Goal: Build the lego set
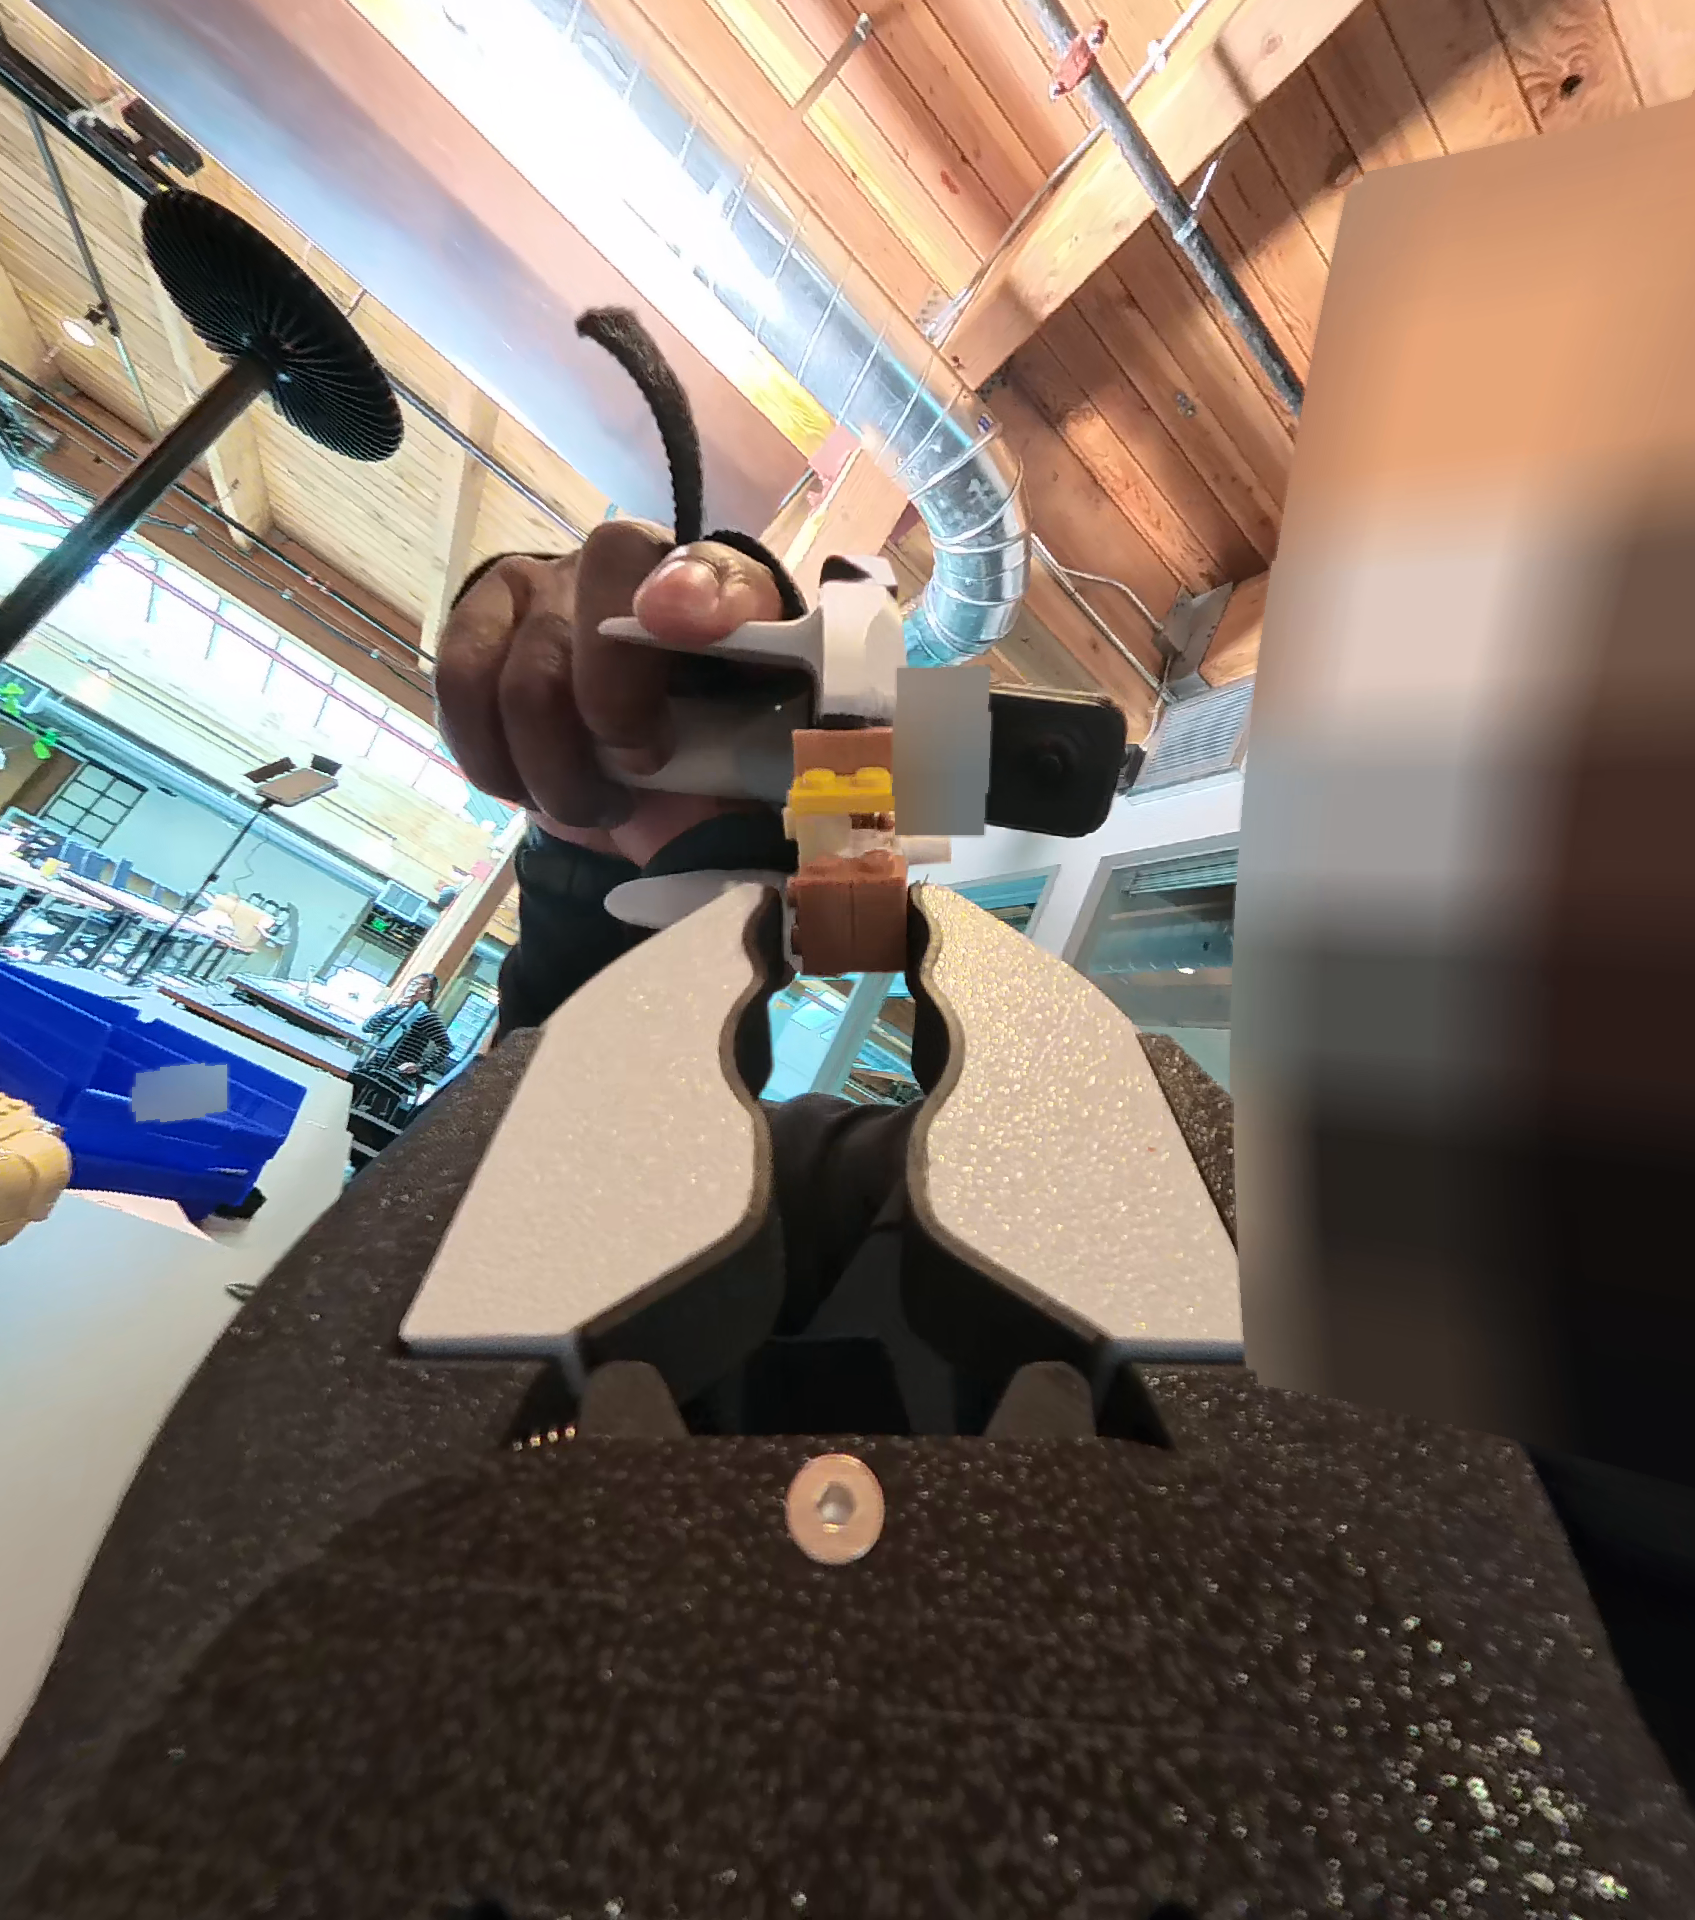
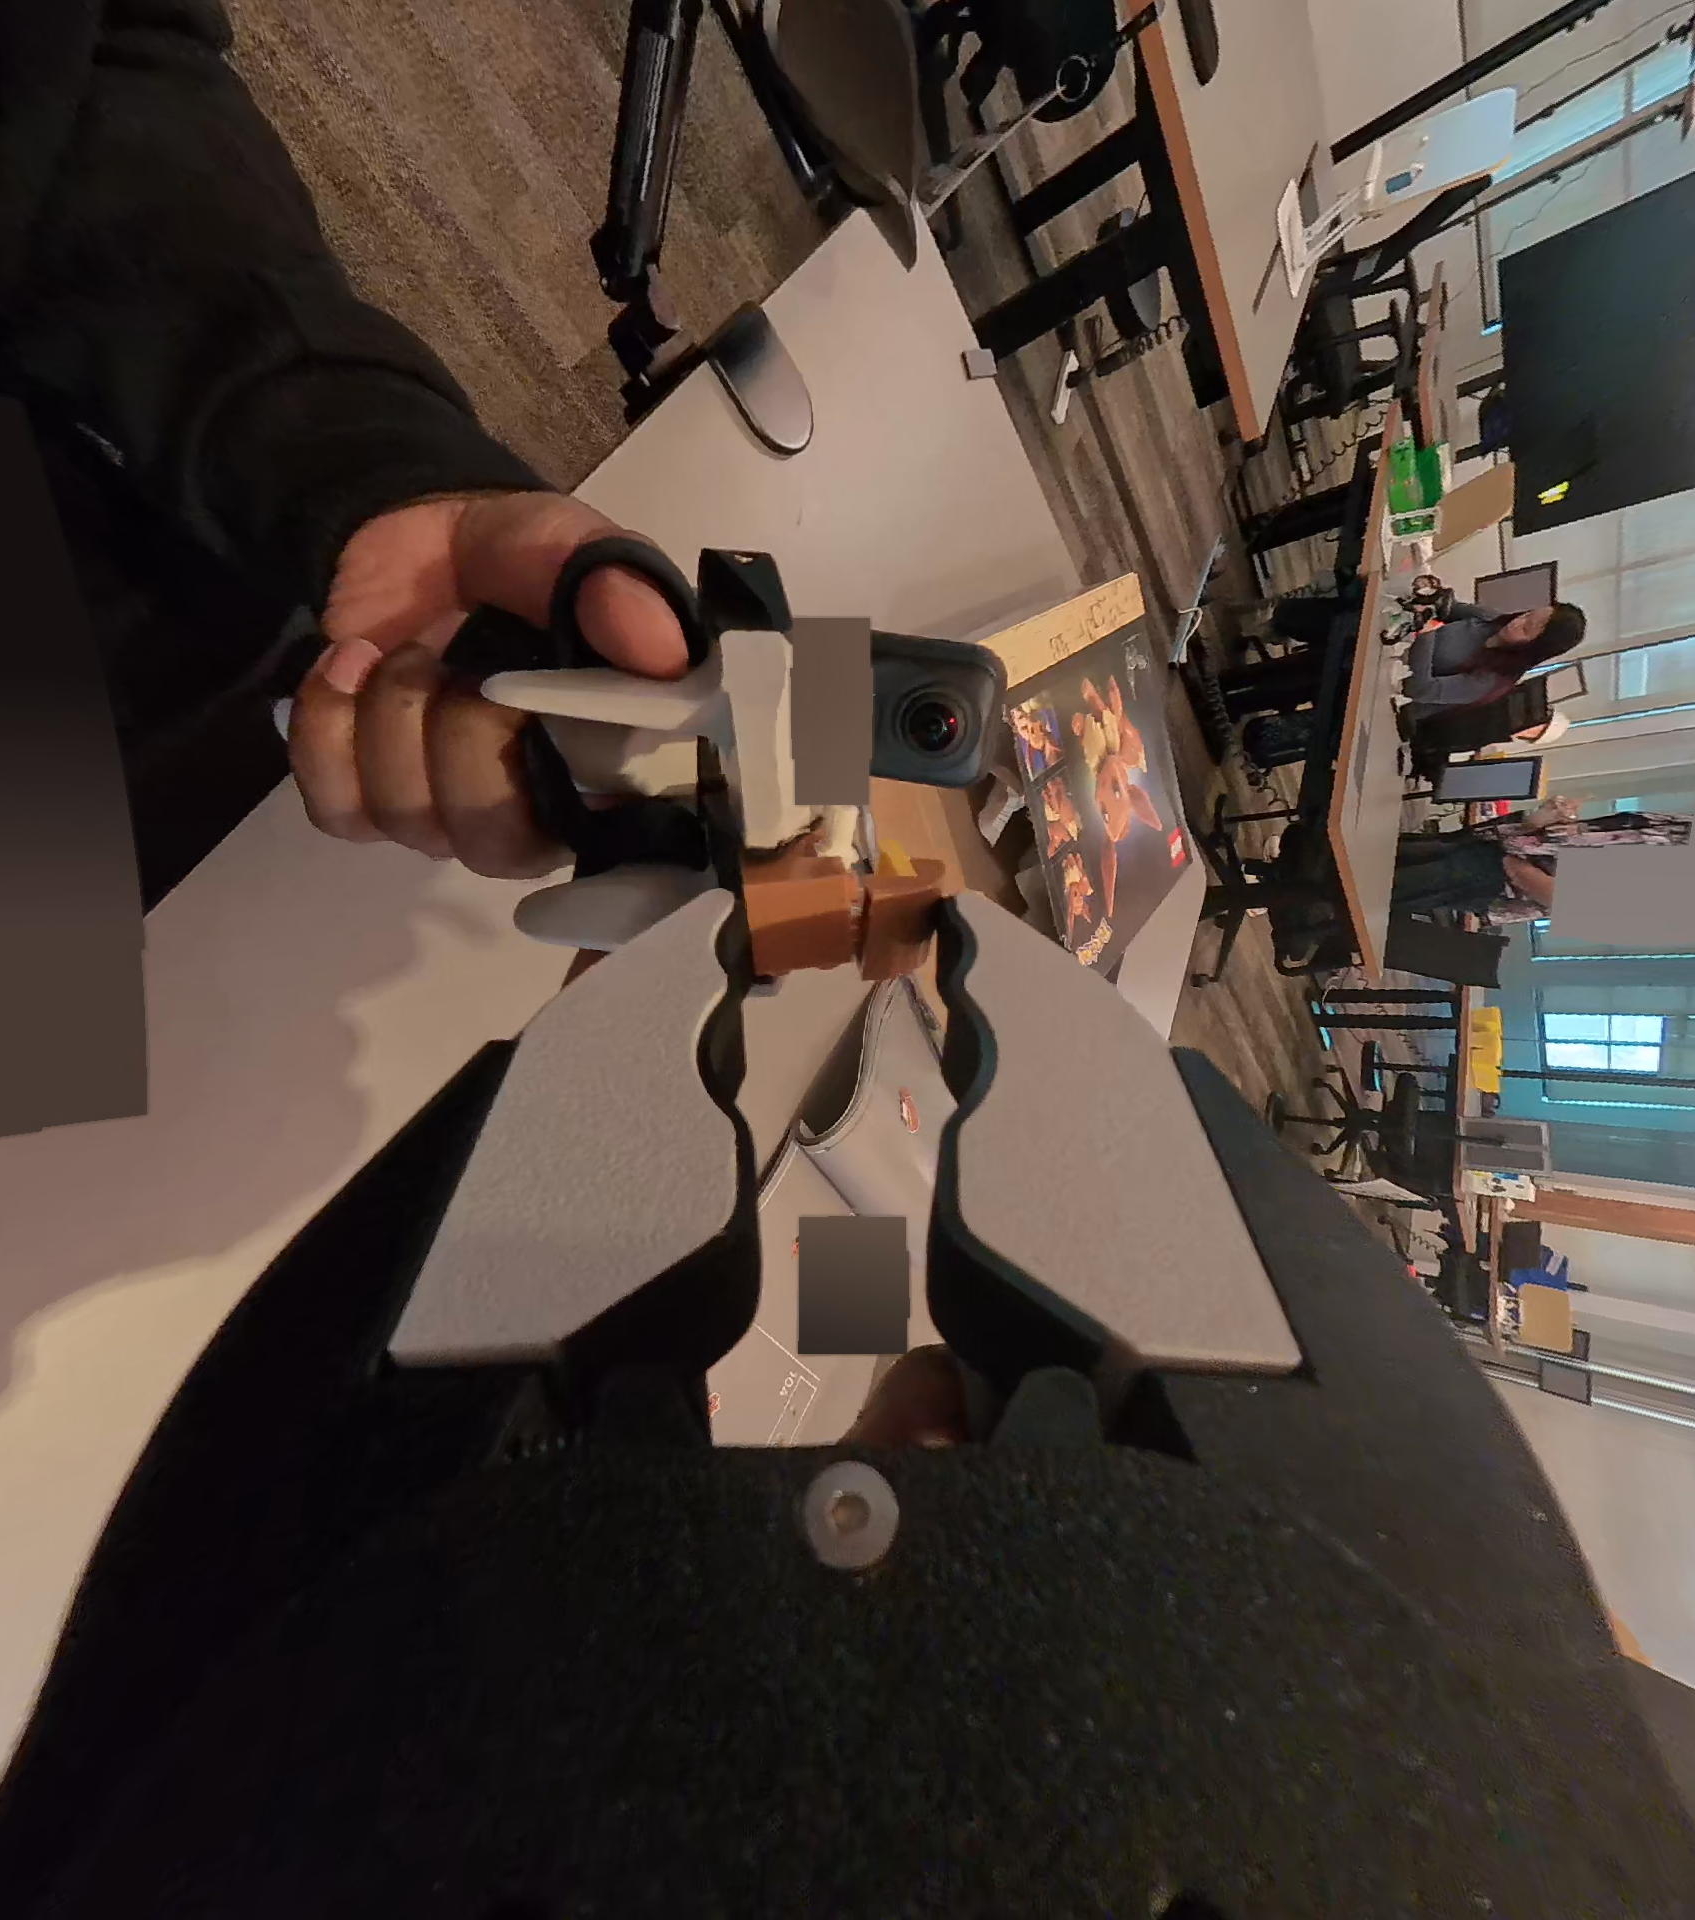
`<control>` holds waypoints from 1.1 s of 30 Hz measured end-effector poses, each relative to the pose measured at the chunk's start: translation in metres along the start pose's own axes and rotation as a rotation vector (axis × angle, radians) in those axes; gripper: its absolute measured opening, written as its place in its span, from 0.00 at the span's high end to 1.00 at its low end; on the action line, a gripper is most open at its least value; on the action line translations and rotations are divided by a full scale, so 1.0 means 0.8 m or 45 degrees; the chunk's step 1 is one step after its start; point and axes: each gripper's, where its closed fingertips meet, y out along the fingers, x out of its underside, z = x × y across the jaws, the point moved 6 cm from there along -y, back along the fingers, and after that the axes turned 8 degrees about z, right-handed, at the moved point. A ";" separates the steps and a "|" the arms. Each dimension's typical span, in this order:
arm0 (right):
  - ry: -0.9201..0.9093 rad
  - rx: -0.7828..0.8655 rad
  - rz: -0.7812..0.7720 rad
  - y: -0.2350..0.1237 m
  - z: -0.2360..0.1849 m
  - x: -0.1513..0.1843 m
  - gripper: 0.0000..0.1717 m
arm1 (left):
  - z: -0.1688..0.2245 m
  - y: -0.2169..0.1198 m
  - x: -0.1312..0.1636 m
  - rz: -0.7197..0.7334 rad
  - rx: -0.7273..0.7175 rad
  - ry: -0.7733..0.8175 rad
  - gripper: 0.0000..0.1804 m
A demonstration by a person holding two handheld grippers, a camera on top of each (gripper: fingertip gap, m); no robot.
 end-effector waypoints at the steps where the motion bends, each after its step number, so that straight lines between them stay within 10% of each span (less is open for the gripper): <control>1: 0.000 0.005 0.002 0.000 0.000 0.000 0.80 | -0.001 0.000 -0.001 0.000 -0.006 0.005 0.88; 33: -0.043 -0.034 0.064 0.000 0.002 -0.005 0.80 | 0.008 -0.009 -0.007 -0.080 -0.015 0.122 0.90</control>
